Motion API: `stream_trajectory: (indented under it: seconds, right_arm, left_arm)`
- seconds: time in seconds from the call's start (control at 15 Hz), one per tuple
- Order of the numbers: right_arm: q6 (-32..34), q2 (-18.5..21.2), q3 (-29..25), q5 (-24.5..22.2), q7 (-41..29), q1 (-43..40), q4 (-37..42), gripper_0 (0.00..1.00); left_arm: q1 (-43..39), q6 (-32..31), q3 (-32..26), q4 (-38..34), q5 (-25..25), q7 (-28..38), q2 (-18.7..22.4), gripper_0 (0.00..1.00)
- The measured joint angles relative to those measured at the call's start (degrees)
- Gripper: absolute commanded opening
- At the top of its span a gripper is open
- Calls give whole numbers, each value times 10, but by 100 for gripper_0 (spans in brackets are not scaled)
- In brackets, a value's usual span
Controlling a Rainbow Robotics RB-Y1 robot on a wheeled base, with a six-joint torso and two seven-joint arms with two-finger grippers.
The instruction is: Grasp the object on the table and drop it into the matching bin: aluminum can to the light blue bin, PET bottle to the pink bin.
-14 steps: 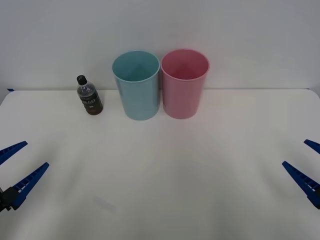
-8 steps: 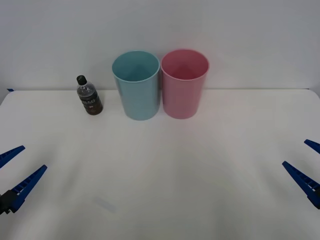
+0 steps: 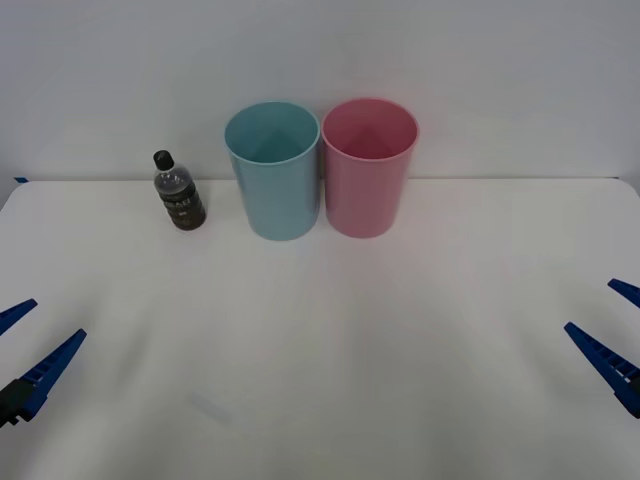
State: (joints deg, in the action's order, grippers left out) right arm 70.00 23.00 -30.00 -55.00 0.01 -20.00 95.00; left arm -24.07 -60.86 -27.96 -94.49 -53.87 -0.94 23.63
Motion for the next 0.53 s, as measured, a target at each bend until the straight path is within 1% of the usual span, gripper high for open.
stream_trajectory:
  seconds: [0.27,0.4,0.53]
  right_arm:
    - [0,0,0,0,0,0,0,100]
    - [0,0,0,0,0,0,0,100]
    - [0,0,0,0,0,0,0,100]
  left_arm:
    - [13,33,2,0,-56,6,0,100]
    - [32,65,20,1,-83,10,0,100]
    - [57,92,42,12,-88,12,0,100]
